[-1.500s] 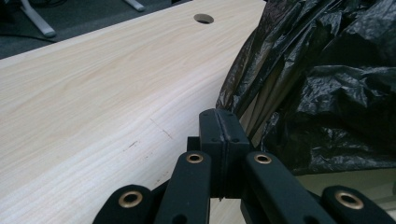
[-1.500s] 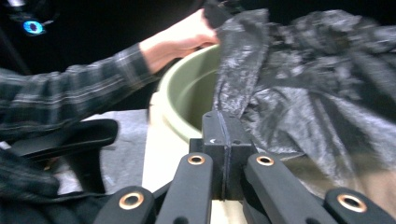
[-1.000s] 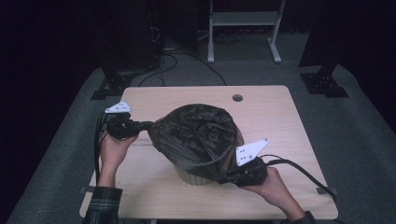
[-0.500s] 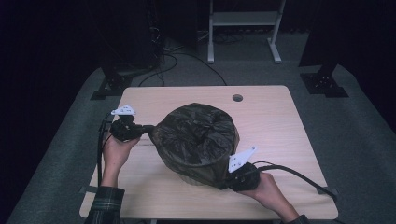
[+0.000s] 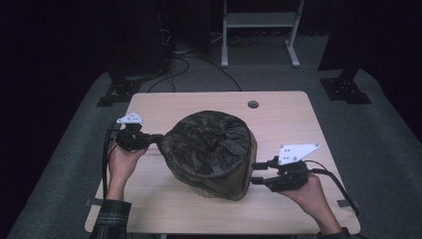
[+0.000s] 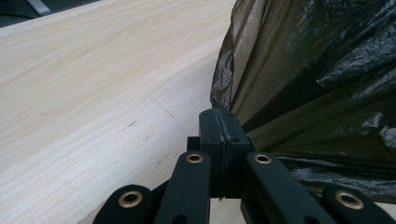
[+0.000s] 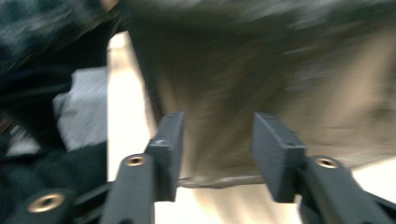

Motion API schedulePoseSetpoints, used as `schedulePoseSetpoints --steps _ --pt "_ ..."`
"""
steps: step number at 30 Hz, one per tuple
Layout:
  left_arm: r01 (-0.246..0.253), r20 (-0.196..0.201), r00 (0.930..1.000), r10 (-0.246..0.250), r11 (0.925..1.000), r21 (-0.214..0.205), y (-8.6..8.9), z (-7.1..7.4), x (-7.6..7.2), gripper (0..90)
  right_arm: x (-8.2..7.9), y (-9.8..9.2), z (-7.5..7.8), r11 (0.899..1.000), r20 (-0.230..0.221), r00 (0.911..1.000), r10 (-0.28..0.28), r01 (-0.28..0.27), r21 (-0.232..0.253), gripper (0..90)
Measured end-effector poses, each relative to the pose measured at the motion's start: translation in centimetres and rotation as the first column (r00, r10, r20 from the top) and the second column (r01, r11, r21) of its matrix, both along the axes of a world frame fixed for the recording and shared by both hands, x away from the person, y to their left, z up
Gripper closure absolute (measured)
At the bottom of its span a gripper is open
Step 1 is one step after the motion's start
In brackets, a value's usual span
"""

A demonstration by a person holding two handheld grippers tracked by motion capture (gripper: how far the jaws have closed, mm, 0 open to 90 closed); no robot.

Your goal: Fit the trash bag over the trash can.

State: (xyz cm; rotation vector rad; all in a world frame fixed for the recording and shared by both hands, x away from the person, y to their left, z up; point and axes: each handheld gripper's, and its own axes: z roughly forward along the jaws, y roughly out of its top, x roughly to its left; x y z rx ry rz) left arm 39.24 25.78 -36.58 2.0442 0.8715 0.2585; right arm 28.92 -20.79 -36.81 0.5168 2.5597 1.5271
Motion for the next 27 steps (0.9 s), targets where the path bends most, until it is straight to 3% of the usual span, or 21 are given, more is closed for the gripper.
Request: schedulePoseSetpoints --steps 3,7,11,18,21,23,27 --pt "0.0 -0.001 1.0 0.0 1.0 0.0 0.0 -0.1 -0.1 90.0 0.9 -1.0 0.7 0.998 0.016 0.9983 -0.057 0.056 0.03 41.0" --pt "0.001 -0.005 1.0 -0.001 1.0 0.0 0.0 -0.2 -0.1 90.0 2.1 -1.5 1.3 0.993 0.02 0.997 -0.074 0.072 0.09 38.9" --pt "0.002 -0.005 1.0 -0.002 1.0 0.002 0.0 -0.2 -0.1 90.0 2.8 -1.2 1.1 0.99 -0.013 0.9985 -0.053 0.054 0.132 38.9" --pt "0.008 -0.004 1.0 -0.008 1.0 0.002 -0.1 -0.2 -0.2 90.0 3.2 0.0 0.9 0.989 -0.027 0.9984 -0.05 0.053 0.142 43.3" --pt "0.008 -0.003 1.0 -0.008 1.0 0.0 -0.2 -0.2 -0.2 90.0 3.3 0.5 1.1 0.991 -0.01 0.9989 -0.045 0.046 0.126 55.3" --pt "0.01 -0.004 0.9999 -0.01 0.9999 0.001 -0.2 -0.2 -0.2 90.0 3.3 0.5 1.1 0.991 0.0 0.9996 -0.028 0.027 0.128 68.9" --pt "0.013 -0.003 0.9999 -0.013 0.9999 0.001 -0.2 -0.2 -0.1 90.0 3.2 0.5 1.2 0.991 0.022 0.9995 -0.024 0.021 0.13 87.5"
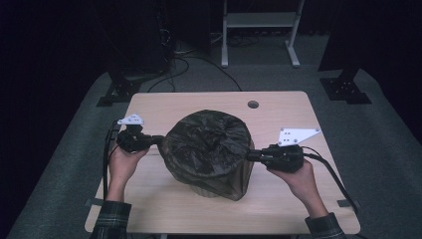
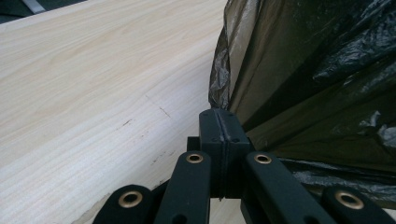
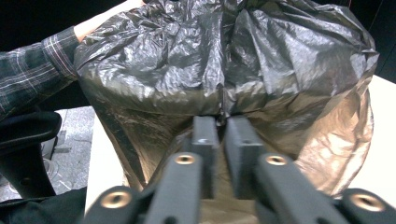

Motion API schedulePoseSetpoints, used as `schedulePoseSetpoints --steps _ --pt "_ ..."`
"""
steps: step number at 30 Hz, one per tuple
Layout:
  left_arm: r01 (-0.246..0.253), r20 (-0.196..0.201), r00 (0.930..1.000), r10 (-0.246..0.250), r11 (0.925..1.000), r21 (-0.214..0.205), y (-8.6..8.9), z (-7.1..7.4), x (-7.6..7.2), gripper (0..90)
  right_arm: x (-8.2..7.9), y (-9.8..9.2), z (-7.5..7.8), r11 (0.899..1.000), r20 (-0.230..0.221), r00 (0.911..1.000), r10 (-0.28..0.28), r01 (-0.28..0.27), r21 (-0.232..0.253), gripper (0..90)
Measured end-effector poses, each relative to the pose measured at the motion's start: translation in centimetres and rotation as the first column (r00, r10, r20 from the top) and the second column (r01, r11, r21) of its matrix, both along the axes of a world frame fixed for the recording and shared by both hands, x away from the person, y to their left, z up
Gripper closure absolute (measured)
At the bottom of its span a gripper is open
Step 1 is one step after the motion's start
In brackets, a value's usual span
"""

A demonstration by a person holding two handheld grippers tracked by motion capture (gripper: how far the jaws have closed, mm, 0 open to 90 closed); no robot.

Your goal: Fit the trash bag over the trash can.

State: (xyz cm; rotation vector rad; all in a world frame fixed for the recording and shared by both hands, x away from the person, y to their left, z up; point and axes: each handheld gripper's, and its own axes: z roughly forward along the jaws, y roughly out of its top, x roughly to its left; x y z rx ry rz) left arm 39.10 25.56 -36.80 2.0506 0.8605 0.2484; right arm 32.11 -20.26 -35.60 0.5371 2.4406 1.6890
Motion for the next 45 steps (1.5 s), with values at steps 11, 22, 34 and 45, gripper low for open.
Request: schedulePoseSetpoints --steps 11,22,34,45 --pt "-0.009 -0.052 0.9986 0.012 0.9985 0.054 -0.6 -1.6 0.8 90.0 0.5 0.1 -0.5 0.998 -0.008 0.9996 -0.028 0.028 -0.06 90.0" --pt "-0.004 -0.158 0.987 0.031 0.9854 0.17 -1.5 -6.7 2.0 90.0 1.1 1.3 -2.2 0.982 -0.029 0.9986 -0.045 0.039 -0.185 90.0" --pt "0.002 -0.177 0.9838 0.032 0.9821 0.188 -1.2 -7.4 1.9 90.0 1.6 1.8 -4.7 0.965 -0.096 0.9945 -0.042 0.015 -0.261 90.0" --pt "0.007 -0.101 0.9949 0.004 0.994 0.109 1.1 -4.3 -0.5 28.9 0.7 -0.2 -2.4 0.973 -0.065 0.9953 -0.073 0.056 -0.224 39.2"
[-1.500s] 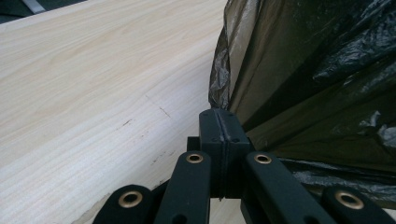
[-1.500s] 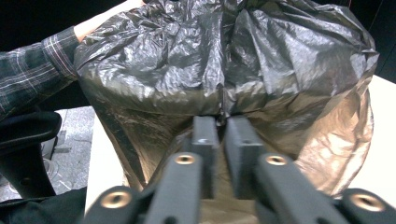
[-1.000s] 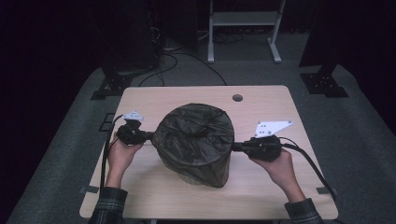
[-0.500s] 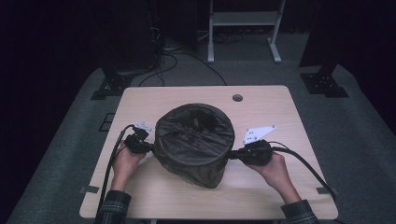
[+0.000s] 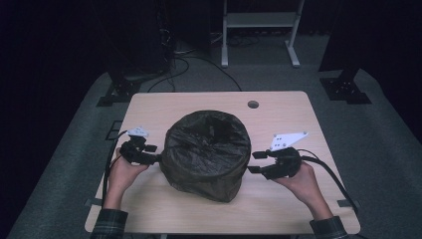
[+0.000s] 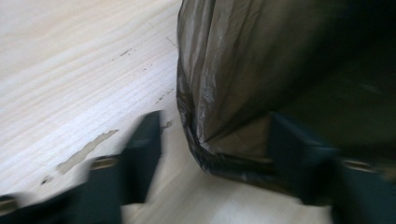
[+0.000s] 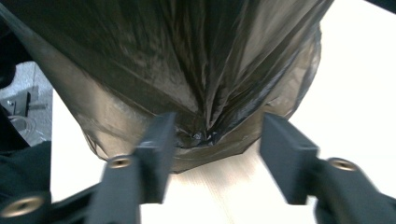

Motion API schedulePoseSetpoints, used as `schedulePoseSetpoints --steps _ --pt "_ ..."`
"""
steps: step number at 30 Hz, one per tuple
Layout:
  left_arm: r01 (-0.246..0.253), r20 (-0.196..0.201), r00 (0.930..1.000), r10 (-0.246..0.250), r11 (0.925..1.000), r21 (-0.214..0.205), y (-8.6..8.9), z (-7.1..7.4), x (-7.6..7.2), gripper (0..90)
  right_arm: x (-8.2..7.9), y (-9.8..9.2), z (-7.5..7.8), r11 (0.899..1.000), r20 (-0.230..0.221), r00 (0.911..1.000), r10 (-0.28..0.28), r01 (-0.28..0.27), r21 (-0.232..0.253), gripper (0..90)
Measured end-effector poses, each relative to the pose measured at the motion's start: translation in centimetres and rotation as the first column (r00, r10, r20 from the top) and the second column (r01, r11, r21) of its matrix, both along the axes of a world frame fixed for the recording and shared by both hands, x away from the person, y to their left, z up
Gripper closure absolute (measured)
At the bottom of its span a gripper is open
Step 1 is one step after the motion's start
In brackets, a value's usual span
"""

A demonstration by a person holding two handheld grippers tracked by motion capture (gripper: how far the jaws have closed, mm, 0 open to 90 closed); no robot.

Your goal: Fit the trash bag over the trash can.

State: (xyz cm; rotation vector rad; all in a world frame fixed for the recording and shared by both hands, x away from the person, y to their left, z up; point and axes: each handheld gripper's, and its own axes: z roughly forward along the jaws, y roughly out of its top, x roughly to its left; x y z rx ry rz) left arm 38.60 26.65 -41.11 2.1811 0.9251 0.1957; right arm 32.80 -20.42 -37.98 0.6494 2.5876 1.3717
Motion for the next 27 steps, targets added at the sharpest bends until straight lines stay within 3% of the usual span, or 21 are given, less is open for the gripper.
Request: schedulePoseSetpoints --steps 5,6,11,16,22,27 --pt "0.049 0.056 0.9973 -0.048 0.9986 -0.021 1.3 0.6 -2.0 2.4 -0.1 -1.3 1.4 0.999 0.013 0.9995 -0.028 0.027 0.04 18.0" --pt "0.062 0.059 0.9964 -0.061 0.9979 -0.02 1.5 0.6 -2.4 0.5 -0.1 -1.5 1.6 0.998 0.022 0.9993 -0.03 0.029 0.048 17.8" --pt "0.128 0.067 0.9894 -0.129 0.9916 0.015 1.7 -0.3 -4.5 0.0 -0.1 -1.8 2.9 0.997 0.05 0.9985 -0.024 0.02 0.069 16.1" --pt "0.164 0.067 0.9841 -0.165 0.9863 0.015 1.6 -1.8 -6.1 0.0 0.0 -1.3 4.5 0.998 0.086 0.996 -0.027 0.021 0.066 14.1" --pt "0.216 0.051 0.9741 -0.22 0.9733 0.077 0.7 -3.6 -7.5 0.0 0.0 -0.7 6.4 0.997 0.111 0.9938 -0.002 -0.008 0.082 9.8" --pt "0.251 0.039 0.9658 -0.256 0.9623 0.104 0.2 -5.1 -8.1 0.0 0.2 0.9 8.0 0.998 0.141 0.9899 0.015 -0.023 0.058 9.9"
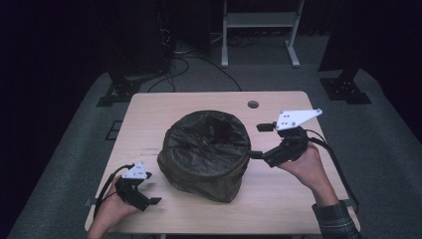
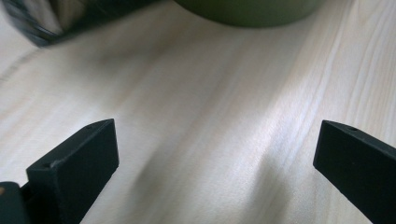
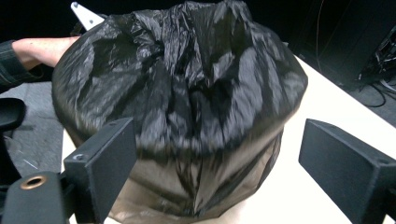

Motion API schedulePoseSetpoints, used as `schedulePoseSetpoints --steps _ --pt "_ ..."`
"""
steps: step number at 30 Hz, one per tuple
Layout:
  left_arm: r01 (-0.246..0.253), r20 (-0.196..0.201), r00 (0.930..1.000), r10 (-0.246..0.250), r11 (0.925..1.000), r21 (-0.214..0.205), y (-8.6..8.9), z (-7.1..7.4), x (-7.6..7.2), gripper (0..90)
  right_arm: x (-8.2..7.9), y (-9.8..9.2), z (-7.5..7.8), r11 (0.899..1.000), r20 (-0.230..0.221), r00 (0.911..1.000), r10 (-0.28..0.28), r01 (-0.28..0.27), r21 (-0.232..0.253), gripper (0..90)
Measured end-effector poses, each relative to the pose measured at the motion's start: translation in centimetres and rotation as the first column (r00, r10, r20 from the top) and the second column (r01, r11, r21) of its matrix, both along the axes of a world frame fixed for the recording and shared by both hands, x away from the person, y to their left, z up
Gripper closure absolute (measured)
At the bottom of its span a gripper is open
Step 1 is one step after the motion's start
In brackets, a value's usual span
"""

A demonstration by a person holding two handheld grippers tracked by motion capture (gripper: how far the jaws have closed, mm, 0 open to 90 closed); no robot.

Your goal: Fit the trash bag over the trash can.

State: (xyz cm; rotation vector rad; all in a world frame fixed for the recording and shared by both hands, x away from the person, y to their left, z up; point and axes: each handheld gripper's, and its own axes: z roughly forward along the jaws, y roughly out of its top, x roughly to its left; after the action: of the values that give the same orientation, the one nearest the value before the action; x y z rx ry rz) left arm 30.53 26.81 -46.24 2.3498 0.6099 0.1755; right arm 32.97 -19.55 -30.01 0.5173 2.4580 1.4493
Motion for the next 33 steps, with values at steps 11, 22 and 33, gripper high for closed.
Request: schedulePoseSetpoints --steps 11,22,33 --pt "0.06 0.039 0.9974 -0.061 0.9977 0.034 -1.3 -1.4 -0.1 0.0 2.1 5.0 1.5 0.994 0.004 0.997 0.078 -0.077 -0.08 9.9" --pt "0.075 0.075 0.9946 -0.072 0.9964 -0.04 -1.1 -2.0 -0.1 0.0 4.2 9.3 0.4 0.974 -0.045 0.9927 0.112 -0.119 -0.193 10.3" --pt "0.081 0.075 0.9941 -0.078 0.9959 -0.04 -1.2 -2.1 -0.1 0.0 4.6 12.4 -1.4 0.909 -0.107 0.9861 0.127 -0.159 -0.386 11.5"
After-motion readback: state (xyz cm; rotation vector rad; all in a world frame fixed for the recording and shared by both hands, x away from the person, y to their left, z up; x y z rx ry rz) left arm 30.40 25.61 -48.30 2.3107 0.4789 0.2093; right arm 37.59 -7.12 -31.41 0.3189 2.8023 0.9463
